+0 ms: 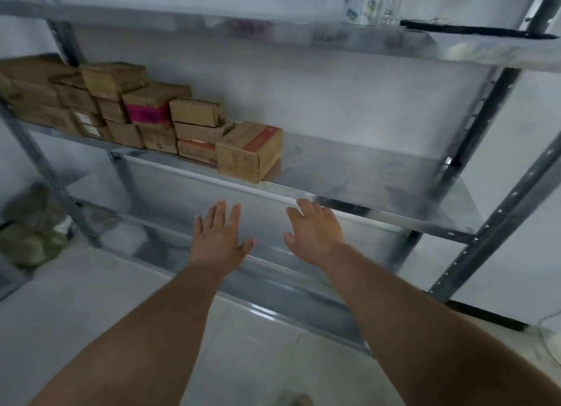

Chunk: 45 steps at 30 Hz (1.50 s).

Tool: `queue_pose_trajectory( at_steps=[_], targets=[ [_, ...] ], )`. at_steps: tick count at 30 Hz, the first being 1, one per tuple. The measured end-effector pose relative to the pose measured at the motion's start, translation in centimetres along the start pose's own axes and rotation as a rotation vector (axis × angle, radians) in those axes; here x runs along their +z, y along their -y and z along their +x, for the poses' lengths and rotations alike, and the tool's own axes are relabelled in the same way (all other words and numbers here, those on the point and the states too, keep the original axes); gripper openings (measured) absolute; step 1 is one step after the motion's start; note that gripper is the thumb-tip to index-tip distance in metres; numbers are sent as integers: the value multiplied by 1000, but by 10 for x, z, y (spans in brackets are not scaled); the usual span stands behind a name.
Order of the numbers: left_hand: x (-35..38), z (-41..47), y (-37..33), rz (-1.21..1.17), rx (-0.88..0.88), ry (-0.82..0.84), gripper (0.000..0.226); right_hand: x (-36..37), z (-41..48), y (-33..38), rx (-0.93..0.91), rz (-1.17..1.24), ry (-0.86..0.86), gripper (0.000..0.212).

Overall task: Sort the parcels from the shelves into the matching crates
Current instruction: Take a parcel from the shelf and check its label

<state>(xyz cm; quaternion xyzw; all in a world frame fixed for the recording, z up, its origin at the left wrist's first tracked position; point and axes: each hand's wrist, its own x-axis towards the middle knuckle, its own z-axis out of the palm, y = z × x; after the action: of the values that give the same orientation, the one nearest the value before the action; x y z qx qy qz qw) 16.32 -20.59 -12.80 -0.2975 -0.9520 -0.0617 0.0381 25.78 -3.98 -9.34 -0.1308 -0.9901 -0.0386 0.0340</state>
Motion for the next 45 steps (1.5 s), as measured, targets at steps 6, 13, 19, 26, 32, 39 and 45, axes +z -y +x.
queue_pose_trajectory(
  at_steps=[6, 13, 19, 26, 32, 39, 45],
  targets=[
    [12, 47, 39, 29, -89, 21, 80, 15, 70, 9, -52, 10, 2, 54],
    [2, 147, 59, 11, -77, -10, 77, 14, 167, -7, -49, 66, 2, 50],
    [-9, 235, 61, -26, -48, -70, 71, 8, 245, -32, -2, 114, -30, 47],
    [-5, 295, 66, -120, -22, -39, 67, 9, 292, -40, 175, 262, 29, 59],
    [-7, 316, 71, -268, -128, 57, 48, 18, 306, -16, 405, 676, 145, 54],
    [-16, 326, 92, -818, -104, 401, 46, 6, 292, 1, 590, 975, 105, 33],
    [-21, 331, 93, -1049, -21, 614, 69, -2, 275, 0, 689, 1168, 91, 41]
  ],
)
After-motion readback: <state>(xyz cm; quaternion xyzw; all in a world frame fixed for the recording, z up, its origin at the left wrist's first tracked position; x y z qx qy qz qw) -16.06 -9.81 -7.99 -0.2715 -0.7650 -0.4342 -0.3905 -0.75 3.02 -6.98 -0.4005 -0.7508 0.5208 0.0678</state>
